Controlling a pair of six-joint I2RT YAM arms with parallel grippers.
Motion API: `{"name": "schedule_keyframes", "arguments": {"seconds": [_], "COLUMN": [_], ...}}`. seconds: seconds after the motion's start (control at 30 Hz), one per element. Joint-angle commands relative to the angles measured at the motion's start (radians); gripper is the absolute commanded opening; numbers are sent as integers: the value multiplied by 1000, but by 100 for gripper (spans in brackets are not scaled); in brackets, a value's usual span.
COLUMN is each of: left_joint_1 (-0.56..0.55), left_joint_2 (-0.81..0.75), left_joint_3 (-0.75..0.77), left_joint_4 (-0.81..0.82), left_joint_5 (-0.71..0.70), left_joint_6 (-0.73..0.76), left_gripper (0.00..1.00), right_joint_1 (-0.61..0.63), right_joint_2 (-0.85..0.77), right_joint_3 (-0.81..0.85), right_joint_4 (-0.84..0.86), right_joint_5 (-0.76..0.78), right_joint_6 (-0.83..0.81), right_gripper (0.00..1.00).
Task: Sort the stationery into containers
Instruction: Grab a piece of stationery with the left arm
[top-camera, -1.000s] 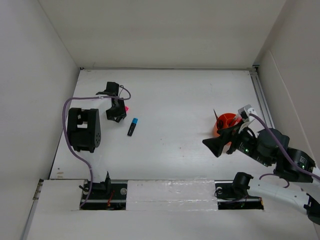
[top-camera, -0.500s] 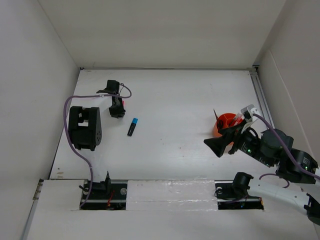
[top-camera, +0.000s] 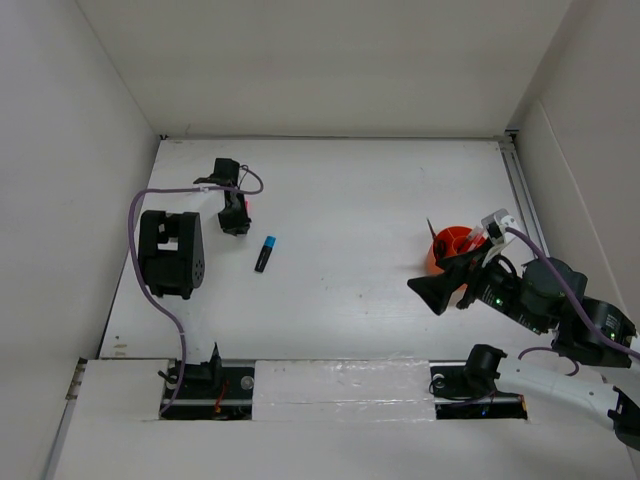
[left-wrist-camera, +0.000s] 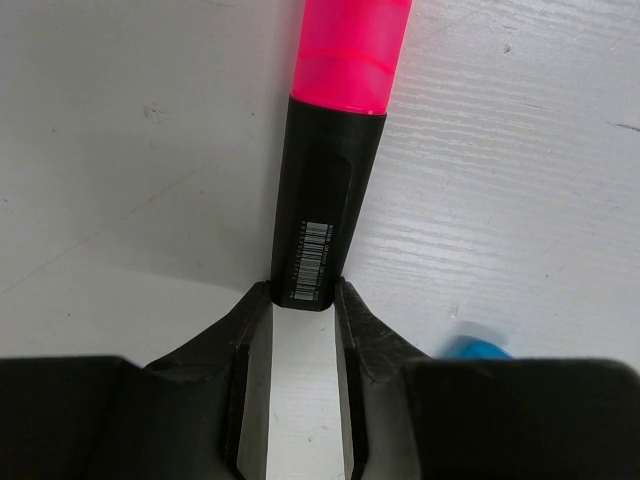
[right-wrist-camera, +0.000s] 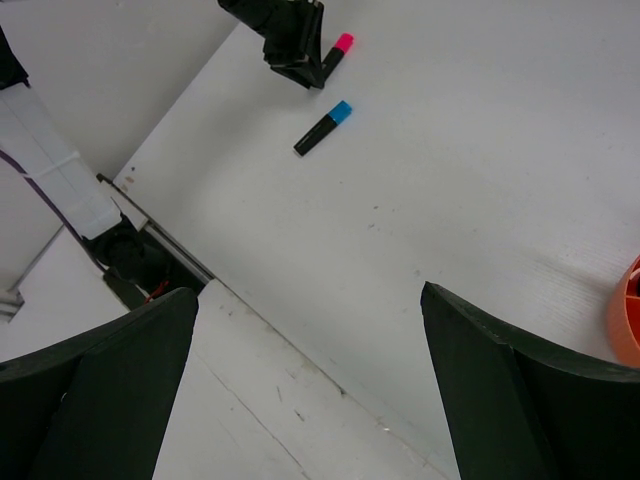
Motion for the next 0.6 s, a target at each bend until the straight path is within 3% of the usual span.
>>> {"name": "schedule_keyframes", "arguments": {"seconds": [0.0,0.37,0.57], "left_joint_1": [0,0,0], "left_joint_2": [99,121,139], "left_joint_3": [-25,18,38], "left_joint_4": [-53,-84,-93], "left_joint_5": [42,19,-10], "left_joint_6": [-16,-25,-25], "left_gripper": [16,43,46], "right_joint_1": [8,8,8], "right_joint_2": [-7,-25,-34], "right_joint_3": [10,29,29], "right_joint_4": [56,46,28], "right_joint_5": [-10,0,10], "right_joint_6": [-10,-10,-19], "right_gripper": [100,100,100]}}
